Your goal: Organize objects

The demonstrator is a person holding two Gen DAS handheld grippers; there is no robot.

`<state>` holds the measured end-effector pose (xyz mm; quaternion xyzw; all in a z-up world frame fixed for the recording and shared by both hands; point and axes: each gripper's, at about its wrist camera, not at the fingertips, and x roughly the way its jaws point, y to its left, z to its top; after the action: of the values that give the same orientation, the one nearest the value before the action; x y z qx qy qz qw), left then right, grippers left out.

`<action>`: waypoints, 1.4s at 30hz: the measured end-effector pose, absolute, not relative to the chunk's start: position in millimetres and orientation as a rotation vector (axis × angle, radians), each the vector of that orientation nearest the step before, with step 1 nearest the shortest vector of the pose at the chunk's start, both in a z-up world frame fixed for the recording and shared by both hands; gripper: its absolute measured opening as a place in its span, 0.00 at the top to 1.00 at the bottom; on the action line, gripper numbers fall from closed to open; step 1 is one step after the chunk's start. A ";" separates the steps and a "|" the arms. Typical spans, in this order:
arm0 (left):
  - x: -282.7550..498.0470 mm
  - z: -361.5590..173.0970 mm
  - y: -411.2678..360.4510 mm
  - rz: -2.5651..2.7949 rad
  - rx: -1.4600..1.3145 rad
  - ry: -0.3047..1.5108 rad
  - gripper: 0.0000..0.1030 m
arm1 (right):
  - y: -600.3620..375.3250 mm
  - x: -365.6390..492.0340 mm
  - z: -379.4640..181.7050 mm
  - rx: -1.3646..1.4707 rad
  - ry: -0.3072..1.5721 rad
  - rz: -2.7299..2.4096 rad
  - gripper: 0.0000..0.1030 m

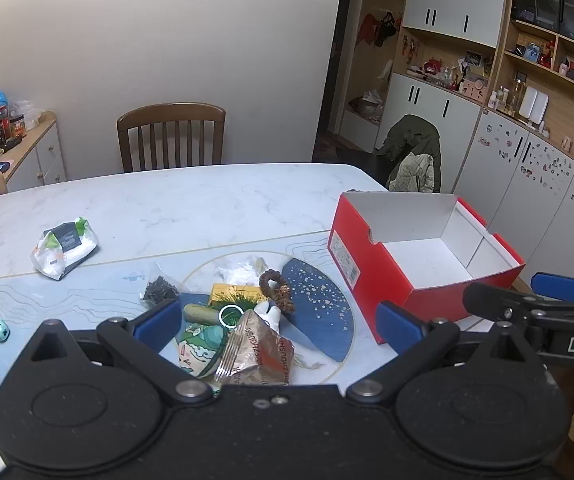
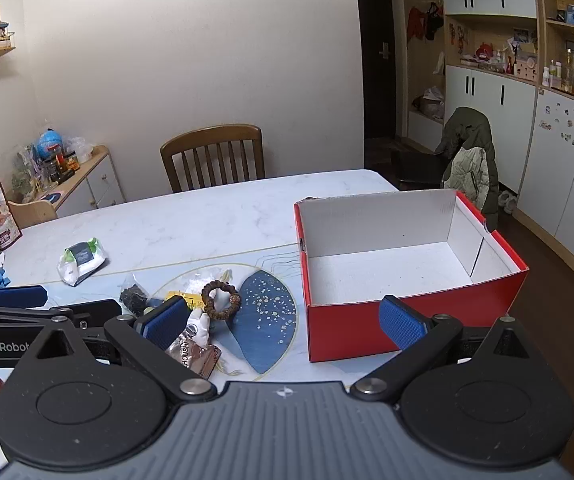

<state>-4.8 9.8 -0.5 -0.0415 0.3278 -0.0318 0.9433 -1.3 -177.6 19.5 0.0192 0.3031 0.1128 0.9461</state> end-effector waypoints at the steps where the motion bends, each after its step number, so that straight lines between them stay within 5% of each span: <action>1: -4.1 -0.7 10.3 -0.065 -0.086 0.669 0.00 | -176.5 -0.4 19.3 0.036 0.619 0.233 0.00; 21: 26.9 -7.3 41.9 -0.070 -0.091 0.677 0.00 | -141.2 37.0 21.5 0.003 0.636 0.340 0.01; 42: 51.6 -98.7 36.4 -0.103 -0.150 0.789 0.05 | -72.3 145.6 -50.4 -0.113 0.855 0.476 0.07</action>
<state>51.6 36.4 -98.7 -0.0732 0.3839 -0.0503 0.9191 145.7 -72.3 -50.4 -0.0542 0.4104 0.2287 0.8811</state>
